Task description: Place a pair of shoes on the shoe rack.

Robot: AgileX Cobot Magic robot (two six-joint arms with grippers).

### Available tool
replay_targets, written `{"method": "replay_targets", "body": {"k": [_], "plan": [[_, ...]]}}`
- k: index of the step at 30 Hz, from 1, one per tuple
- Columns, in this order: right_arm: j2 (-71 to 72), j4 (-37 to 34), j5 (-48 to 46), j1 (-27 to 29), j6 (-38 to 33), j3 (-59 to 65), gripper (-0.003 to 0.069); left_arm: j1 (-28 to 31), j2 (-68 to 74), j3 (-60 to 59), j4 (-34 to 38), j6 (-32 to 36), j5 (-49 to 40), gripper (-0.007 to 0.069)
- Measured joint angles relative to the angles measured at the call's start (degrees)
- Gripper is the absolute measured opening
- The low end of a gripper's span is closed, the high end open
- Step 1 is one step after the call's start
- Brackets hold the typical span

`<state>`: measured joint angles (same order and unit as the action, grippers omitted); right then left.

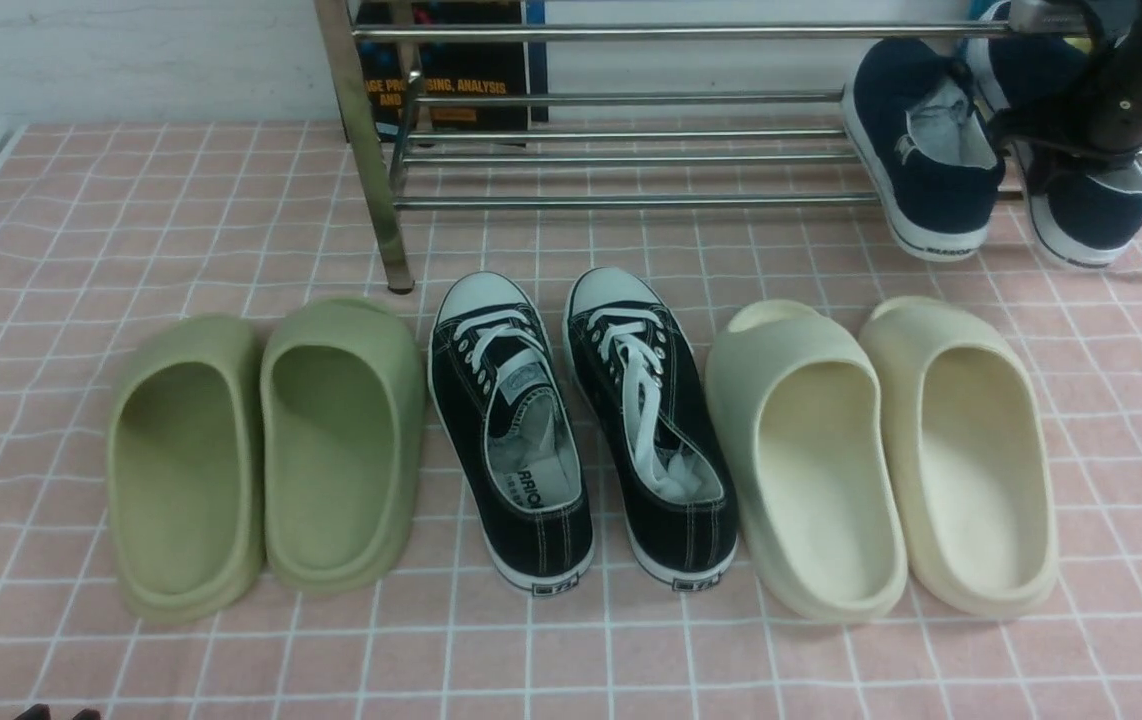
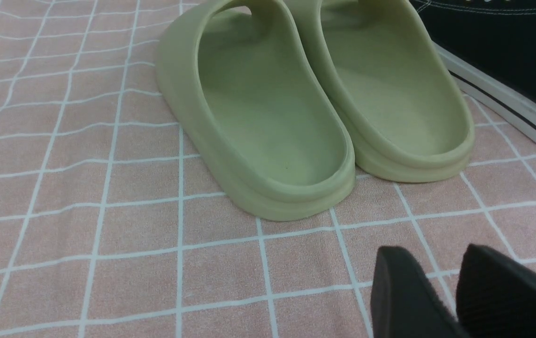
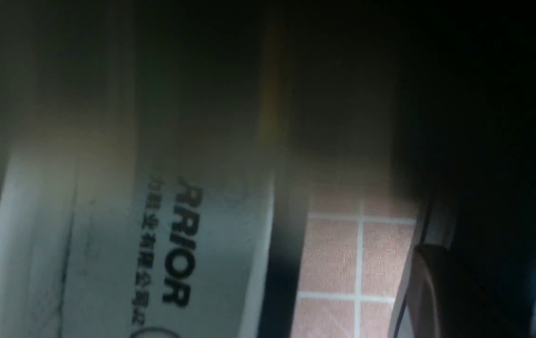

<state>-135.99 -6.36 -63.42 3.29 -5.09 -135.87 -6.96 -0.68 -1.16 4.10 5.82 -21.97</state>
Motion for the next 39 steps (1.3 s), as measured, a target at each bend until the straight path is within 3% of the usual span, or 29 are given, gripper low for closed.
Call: {"method": "replay_targets", "body": {"k": [7,9,11,14,15,17,22,29,36,39], "plan": [[-1.1,0.0,-0.6,0.0,0.0,-1.8,0.0039,0.0,0.0,0.0,0.0,0.0,0.0,0.0231],[-1.1,-0.1,0.3,0.0,0.0,-1.8,0.0085,0.0,0.0,0.0,0.0,0.0,0.0,0.0233],[-1.2,-0.2,0.7,0.0,-0.1,-1.8,0.0182,0.0,0.0,0.0,-0.1,0.0,0.0,0.0235],[-1.1,-0.3,0.4,0.0,-0.1,-1.8,0.026,0.0,0.0,0.0,-0.1,0.0,0.0,0.0236],[-0.6,-0.3,-0.8,0.0,-0.1,-1.8,0.0323,0.0,0.0,0.0,-0.1,0.0,0.0,0.0237],[0.5,-0.4,-2.0,0.0,-0.1,-1.6,0.0384,0.0,0.0,0.0,-0.1,0.0,0.0,0.0237],[7.2,-0.4,-3.3,0.0,-0.9,3.9,0.0427,0.0,0.0,0.0,-0.1,0.0,0.0,0.0237],[18.7,-0.9,-7.4,0.0,-2.8,11.8,0.0348,0.0,0.0,0.0,-0.1,0.0,0.0,0.0237],[37.9,-6.8,-8.1,0.0,-4.2,16.6,0.0059,0.0,0.0,0.0,-0.1,0.0,0.0,0.0237],[46.4,-6.5,-8.4,0.0,-4.9,21.5,-0.0013,0.0,0.0,0.0,-0.1,0.0,0.0,0.0237]]}}
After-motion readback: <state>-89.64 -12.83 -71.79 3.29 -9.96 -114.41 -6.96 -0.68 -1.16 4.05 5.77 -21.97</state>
